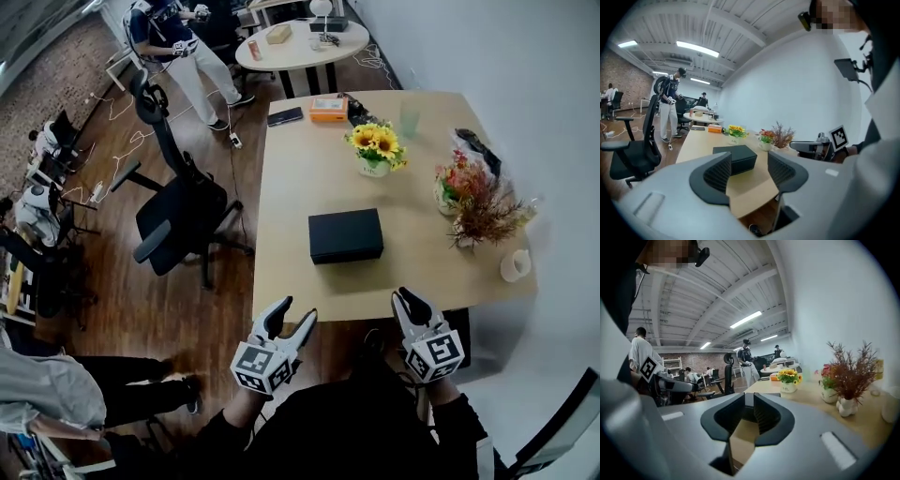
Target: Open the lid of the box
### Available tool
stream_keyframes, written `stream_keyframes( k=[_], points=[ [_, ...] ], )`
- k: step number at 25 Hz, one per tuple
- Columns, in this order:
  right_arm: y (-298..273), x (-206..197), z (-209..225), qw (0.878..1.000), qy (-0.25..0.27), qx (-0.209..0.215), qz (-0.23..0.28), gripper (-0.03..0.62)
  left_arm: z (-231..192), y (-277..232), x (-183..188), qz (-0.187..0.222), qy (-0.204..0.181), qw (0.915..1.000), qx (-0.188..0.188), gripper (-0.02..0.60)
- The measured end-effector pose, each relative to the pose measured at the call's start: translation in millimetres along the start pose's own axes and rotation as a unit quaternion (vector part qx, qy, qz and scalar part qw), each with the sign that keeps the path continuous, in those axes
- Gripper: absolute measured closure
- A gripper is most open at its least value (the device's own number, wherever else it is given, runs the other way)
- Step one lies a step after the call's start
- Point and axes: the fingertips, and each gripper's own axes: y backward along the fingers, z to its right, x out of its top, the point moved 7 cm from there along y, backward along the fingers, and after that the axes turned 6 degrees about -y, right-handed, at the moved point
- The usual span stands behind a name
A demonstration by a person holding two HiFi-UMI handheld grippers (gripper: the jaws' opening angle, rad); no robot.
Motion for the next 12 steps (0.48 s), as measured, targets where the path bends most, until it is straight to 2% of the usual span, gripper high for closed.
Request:
stream_keyframes(
  k=[5,12],
  points=[
    [-60,18,63,0.998,0.002,0.034,-0.052,0.528,-38,-76,2,-0.045,0.041,0.9968,0.052,0.353],
    [-129,2,106,0.992,-0.025,0.022,-0.121,0.487,-80,-133,-25,-0.111,0.061,0.9908,0.048,0.302]
  ],
)
